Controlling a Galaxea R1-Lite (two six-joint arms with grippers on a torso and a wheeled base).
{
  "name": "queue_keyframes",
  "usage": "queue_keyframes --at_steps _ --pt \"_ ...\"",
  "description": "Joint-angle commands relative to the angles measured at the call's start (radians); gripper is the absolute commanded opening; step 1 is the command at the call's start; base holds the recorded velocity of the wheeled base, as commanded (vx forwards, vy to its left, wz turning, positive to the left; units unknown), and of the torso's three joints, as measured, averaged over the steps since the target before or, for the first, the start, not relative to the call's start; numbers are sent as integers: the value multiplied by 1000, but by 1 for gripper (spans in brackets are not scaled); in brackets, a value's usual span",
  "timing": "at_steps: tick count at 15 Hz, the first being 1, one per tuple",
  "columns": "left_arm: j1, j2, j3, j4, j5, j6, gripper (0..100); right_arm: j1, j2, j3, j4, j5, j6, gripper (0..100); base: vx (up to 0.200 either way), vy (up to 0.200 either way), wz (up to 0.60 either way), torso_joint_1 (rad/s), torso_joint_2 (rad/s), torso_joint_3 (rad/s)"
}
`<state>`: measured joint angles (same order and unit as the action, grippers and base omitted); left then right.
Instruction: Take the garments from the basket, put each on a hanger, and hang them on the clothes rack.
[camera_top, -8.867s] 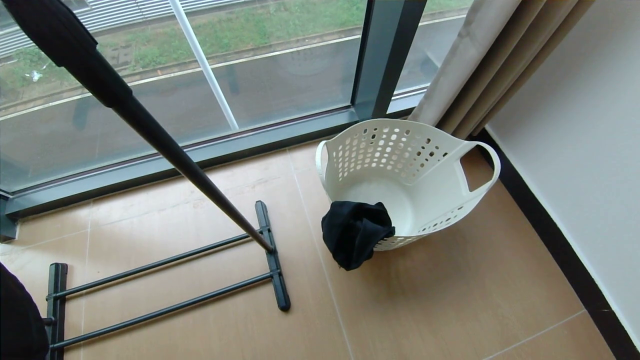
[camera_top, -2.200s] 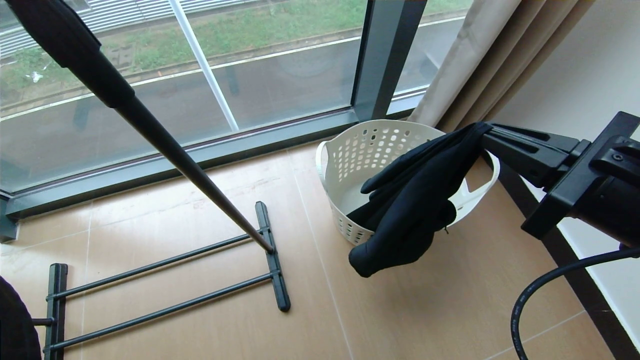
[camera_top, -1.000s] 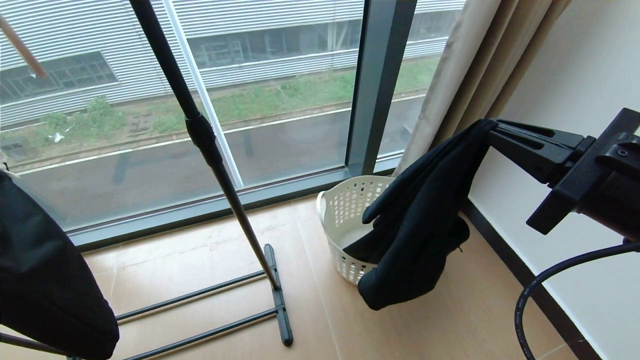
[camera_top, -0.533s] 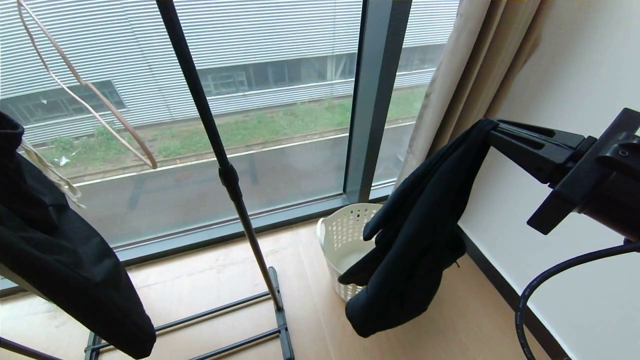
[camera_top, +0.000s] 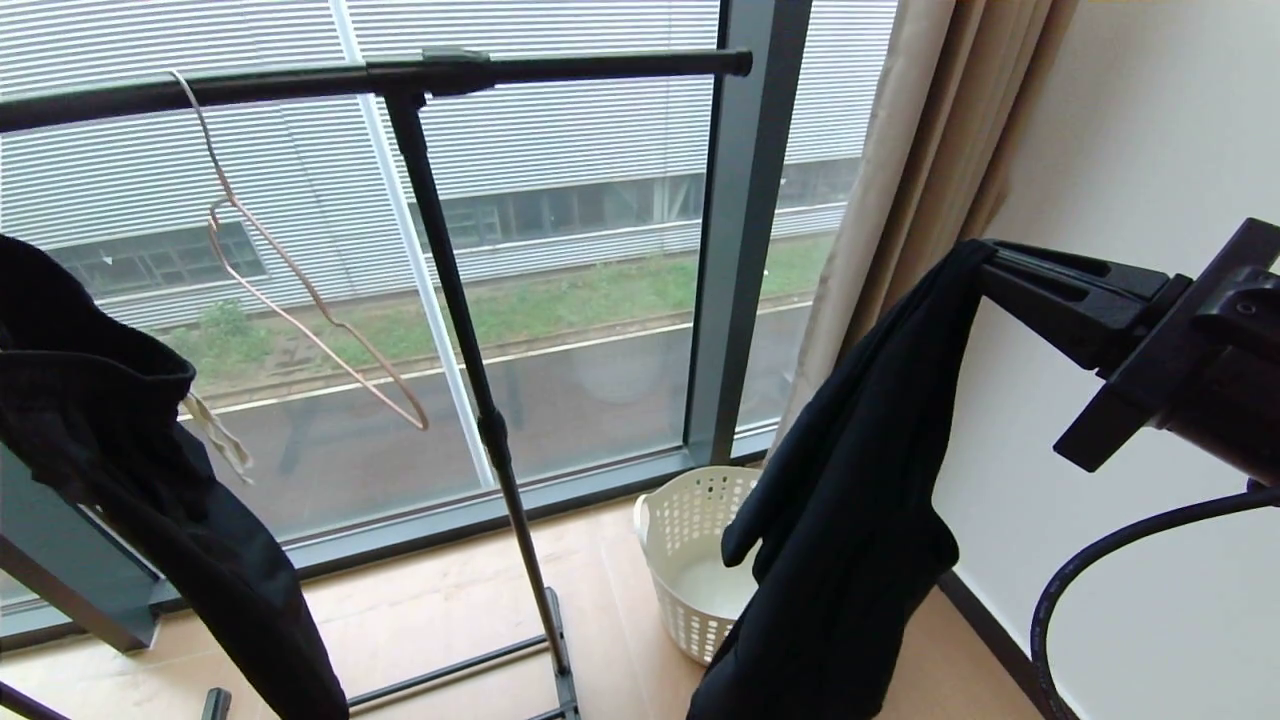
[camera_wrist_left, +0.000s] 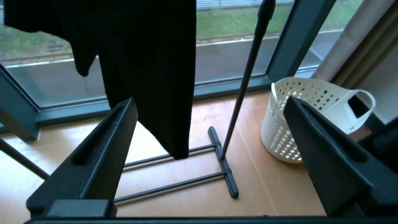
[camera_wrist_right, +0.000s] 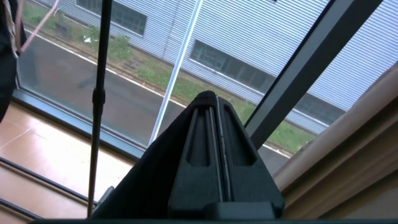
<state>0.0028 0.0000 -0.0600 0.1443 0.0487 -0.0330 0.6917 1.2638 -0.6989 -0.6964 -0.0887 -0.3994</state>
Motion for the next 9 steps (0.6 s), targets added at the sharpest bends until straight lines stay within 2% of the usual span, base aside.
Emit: queue_keyframes --at_steps 1,9 --pt "0 0 0 0 0 -1 100 0 3 4 -2 0 1 0 0 0 0 227 -540 -119" --pt "0 0 0 0 -1 -1 100 0 3 6 -2 0 -1 0 0 0 0 251 -571 -137"
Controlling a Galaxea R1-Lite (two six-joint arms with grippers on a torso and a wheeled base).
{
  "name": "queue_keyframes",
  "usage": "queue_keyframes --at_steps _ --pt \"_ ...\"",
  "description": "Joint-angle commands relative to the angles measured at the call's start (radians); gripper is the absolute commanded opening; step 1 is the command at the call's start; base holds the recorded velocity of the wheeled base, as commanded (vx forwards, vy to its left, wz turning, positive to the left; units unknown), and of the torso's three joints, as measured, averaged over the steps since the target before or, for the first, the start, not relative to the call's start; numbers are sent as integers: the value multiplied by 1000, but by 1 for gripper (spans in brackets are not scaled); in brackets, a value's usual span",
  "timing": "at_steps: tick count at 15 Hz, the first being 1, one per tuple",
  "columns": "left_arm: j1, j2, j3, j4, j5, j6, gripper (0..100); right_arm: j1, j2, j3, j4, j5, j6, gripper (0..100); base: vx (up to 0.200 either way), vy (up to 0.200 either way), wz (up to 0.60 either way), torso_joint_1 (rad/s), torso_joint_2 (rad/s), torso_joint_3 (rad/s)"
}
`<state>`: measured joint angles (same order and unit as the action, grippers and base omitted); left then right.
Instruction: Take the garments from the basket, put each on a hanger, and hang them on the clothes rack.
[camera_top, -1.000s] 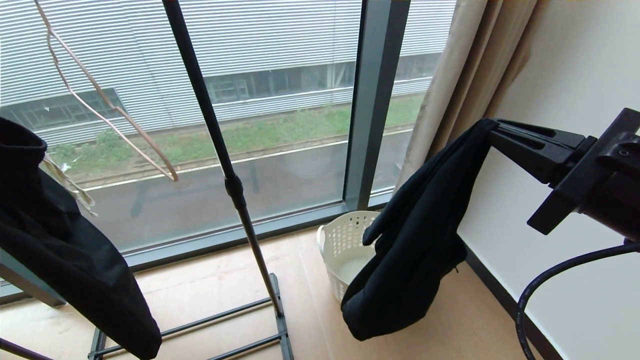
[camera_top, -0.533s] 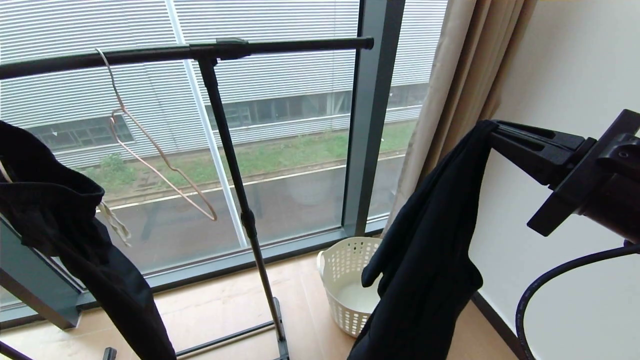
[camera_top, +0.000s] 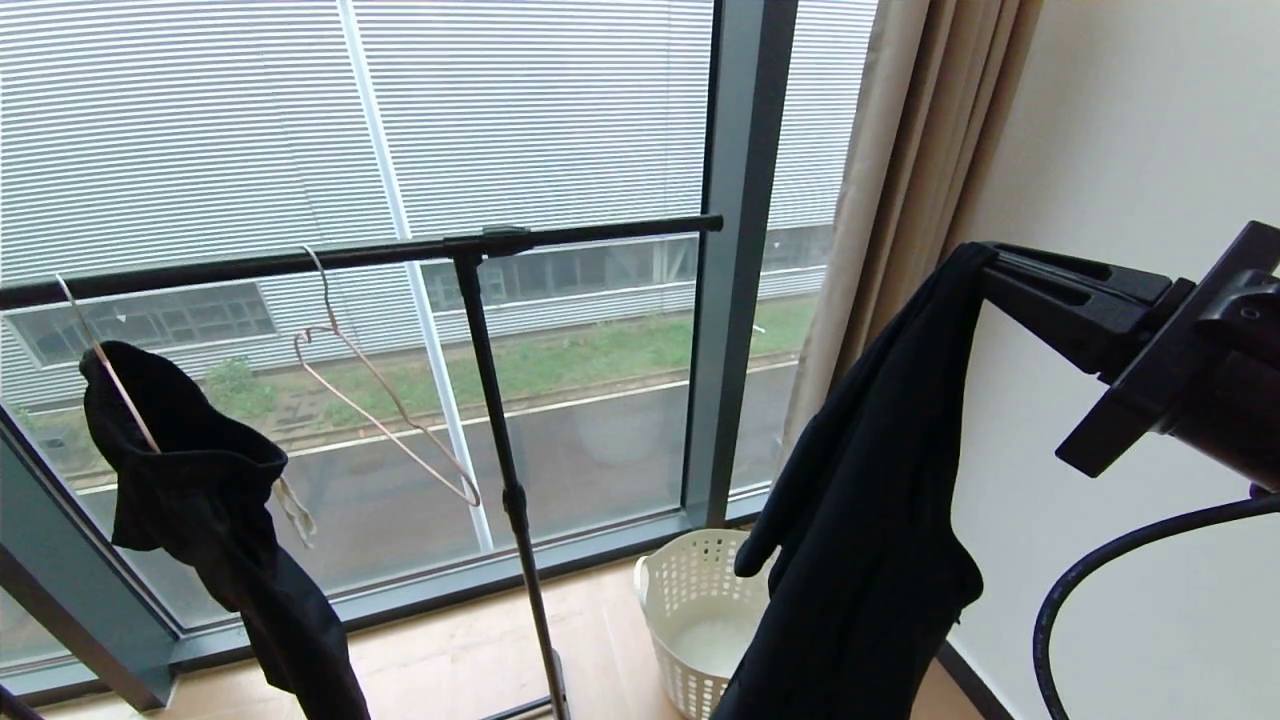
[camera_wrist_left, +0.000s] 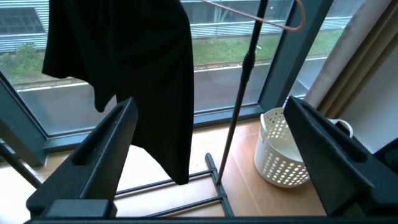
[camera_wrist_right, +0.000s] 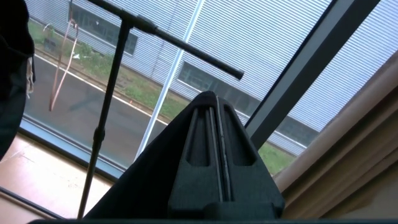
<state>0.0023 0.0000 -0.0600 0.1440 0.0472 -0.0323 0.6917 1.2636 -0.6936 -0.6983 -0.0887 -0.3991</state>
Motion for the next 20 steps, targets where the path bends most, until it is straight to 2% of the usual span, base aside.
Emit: queue_keyframes --at_steps 1,12,17,20 --pt "1 0 0 0 0 0 100 0 2 -1 0 0 0 0 0 0 0 207 -442 -188" --pt "1 0 0 0 0 -1 100 0 16 0 0 0 -1 0 0 0 0 175 -371 -195" --pt "1 0 0 0 0 -3 100 0 13 0 -1 0 -1 0 0 0 0 163 -343 -286" --pt "1 0 0 0 2 -1 100 0 11 0 -3 1 -1 0 0 0 0 30 -84 -113"
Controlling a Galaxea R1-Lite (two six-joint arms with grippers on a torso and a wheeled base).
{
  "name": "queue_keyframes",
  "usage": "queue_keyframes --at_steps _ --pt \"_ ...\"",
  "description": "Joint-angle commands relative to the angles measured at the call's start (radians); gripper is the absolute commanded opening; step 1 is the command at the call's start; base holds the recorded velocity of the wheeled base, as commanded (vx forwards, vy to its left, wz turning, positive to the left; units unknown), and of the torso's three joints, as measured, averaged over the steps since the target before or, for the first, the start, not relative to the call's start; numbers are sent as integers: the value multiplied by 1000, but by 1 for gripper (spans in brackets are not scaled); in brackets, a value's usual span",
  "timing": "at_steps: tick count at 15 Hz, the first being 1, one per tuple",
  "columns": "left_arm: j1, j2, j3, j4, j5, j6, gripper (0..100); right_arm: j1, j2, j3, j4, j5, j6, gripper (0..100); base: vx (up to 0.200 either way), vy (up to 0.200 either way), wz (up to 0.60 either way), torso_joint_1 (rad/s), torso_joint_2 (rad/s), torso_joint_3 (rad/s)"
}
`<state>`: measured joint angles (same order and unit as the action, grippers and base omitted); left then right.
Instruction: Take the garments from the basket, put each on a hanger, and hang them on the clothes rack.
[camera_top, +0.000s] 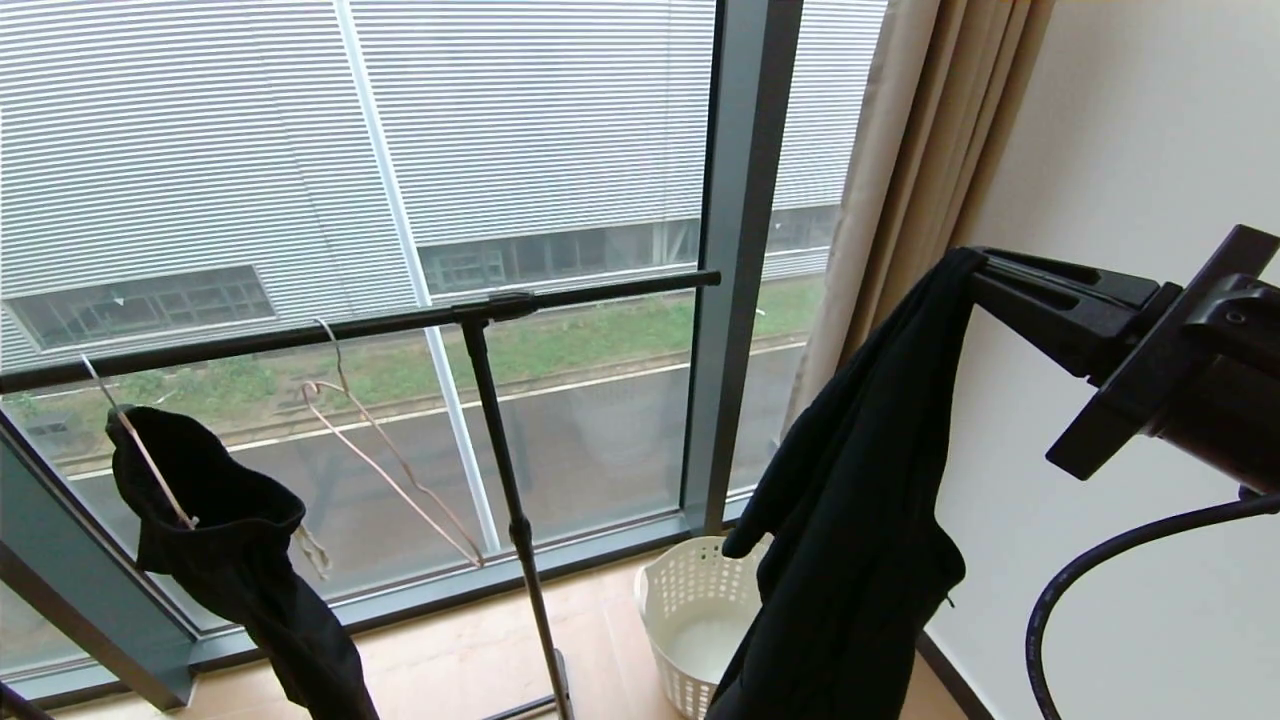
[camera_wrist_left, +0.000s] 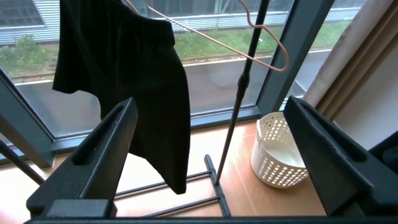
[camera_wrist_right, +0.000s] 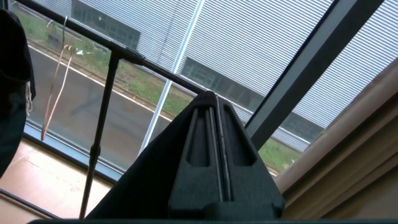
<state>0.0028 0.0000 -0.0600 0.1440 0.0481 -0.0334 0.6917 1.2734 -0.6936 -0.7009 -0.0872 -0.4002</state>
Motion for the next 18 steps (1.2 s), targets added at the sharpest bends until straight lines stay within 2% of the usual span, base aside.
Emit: queue_keyframes --at_steps 1,10,13,16,18 --pt "0 0 2 0 1 1 100 0 3 0 0 0 0 0 0 0 0 2 -2 -76" --pt "0 0 2 0 -1 3 100 0 4 0 0 0 0 0 0 0 600 3 1 -11" --pt "0 0 2 0 -1 1 100 0 4 0 0 0 0 0 -200 0 0 9 4 2" --pt "0 0 0 0 -1 1 100 0 4 0 0 0 0 0 -200 200 0 -6 1 1" --pt "0 0 0 0 -1 1 100 0 3 0 0 0 0 0 0 200 0 -7 -7 2"
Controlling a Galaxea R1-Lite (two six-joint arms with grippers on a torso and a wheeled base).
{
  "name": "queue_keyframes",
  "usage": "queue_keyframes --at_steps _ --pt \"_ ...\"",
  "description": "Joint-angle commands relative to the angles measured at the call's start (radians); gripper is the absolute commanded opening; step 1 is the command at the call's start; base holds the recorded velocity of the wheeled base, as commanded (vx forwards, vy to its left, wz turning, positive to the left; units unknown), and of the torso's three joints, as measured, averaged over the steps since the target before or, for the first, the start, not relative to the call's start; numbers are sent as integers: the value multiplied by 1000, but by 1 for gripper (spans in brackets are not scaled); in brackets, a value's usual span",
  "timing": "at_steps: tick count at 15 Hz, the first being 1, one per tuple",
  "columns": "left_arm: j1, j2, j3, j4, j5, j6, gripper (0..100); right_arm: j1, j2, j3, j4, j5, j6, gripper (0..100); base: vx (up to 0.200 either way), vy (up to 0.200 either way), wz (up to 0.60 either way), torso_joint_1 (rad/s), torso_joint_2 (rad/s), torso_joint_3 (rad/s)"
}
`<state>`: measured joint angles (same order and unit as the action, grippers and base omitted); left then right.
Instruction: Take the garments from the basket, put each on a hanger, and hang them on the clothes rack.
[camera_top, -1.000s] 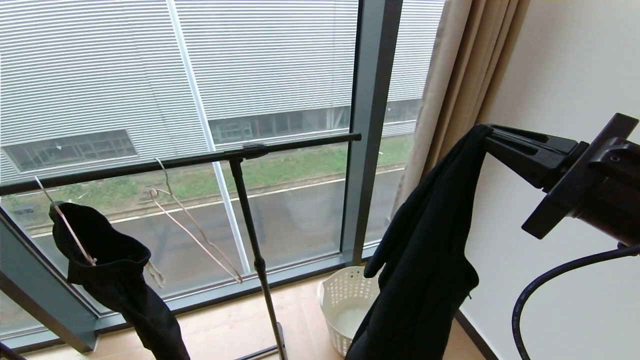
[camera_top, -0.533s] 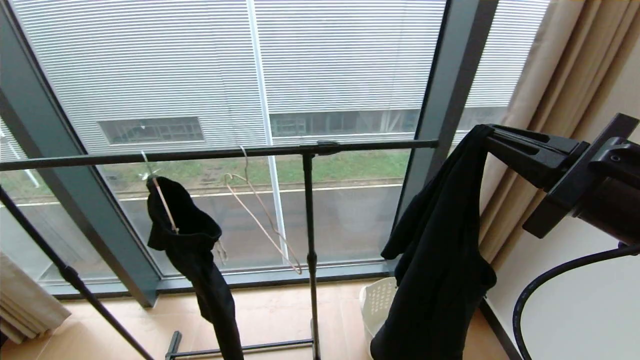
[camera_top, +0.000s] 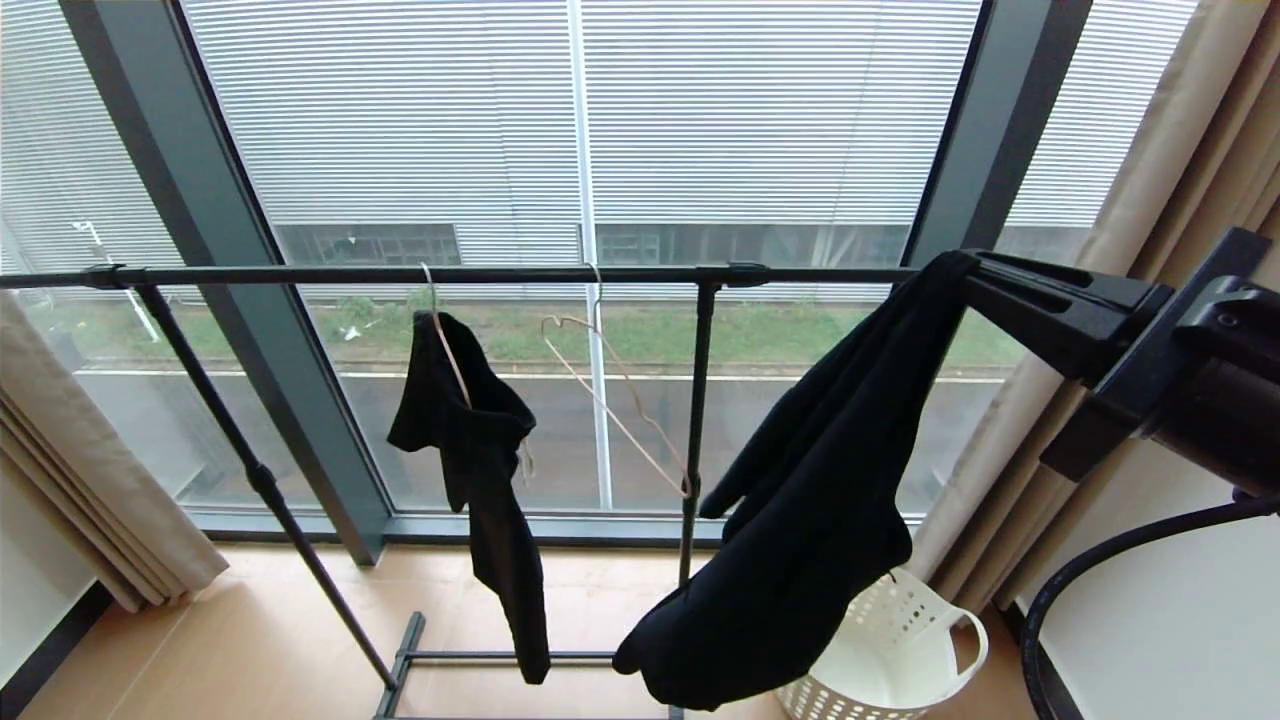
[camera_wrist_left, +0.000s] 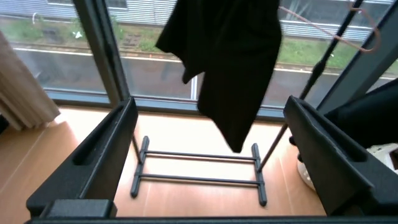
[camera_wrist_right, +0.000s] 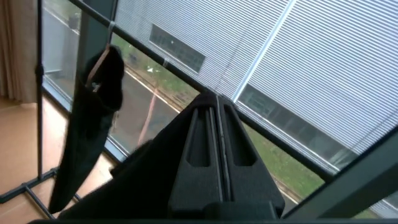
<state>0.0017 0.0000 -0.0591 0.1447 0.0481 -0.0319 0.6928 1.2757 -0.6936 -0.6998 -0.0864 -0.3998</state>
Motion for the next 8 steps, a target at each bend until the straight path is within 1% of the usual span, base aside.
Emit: queue_keyframes --at_steps 1,7,8 --pt "1 0 -1 0 -1 0 100 -1 1 0 -1 -1 -1 0 0 200 0 -7 7 7" --pt "1 0 -1 0 -1 -3 100 -1 2 0 0 -1 -1 0 0 200 0 9 1 2" --pt "1 0 -1 0 -1 -3 100 -1 2 0 0 -1 -1 0 -200 0 0 2 -2 2"
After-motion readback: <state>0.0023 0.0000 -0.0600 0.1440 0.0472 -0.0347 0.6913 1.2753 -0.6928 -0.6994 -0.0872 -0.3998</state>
